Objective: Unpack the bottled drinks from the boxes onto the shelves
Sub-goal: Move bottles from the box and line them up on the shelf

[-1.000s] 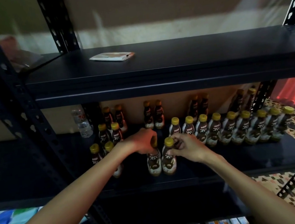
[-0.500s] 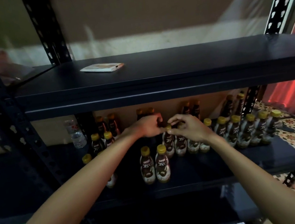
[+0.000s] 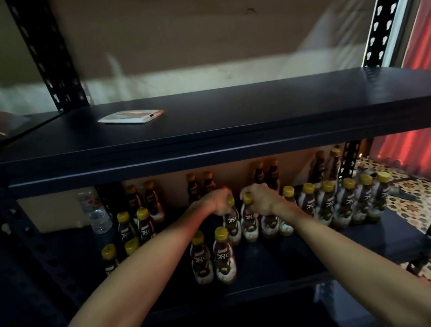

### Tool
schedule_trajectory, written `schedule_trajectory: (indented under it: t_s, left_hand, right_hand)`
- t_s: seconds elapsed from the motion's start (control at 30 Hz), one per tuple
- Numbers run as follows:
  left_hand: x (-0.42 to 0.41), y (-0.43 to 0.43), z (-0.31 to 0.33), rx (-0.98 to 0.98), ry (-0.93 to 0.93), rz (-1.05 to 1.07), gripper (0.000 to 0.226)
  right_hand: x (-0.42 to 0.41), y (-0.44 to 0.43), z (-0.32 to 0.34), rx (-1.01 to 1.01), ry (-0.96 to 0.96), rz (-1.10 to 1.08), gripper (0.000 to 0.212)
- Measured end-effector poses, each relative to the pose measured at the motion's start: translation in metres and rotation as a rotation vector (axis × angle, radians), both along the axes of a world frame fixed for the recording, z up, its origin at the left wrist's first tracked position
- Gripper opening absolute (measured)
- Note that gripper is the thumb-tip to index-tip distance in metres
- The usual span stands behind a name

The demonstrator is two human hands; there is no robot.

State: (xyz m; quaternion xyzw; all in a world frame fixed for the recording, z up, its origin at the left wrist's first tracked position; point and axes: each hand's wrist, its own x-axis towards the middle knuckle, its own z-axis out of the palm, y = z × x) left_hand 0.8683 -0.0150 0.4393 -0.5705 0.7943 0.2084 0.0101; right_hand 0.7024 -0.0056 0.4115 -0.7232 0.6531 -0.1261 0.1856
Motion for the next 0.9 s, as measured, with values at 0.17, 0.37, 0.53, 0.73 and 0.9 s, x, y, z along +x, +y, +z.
schedule_trajectory:
  t_s: [0.17,0.37,0.53,0.73,0.9]
  left_hand:
    - [0.016,-0.002,0.003,0.013,-0.038,0.035,0.060]
    - [0.049,-0.004,0.002,0.011,-0.086,0.120,0.062]
    - [0.074,-0.005,0.003,0.025,-0.054,0.180,0.069]
    - [0.083,-0.003,-0.001,0.011,0.000,0.201,0.082]
    - [0.083,-0.001,-0.004,-0.009,0.010,0.202,0.076]
  right_hand:
    - [0.011,0.001,-0.002,0.027,-0.211,0.038,0.037]
    - [0.042,-0.003,-0.010,-0.015,-0.324,0.073,0.023]
    - [0.063,-0.005,-0.018,-0.015,-0.409,0.052,0.025]
    - [0.067,-0.011,-0.019,-0.004,-0.379,0.041,0.020]
    - [0.067,-0.006,-0.024,-0.038,-0.409,0.036,0.023]
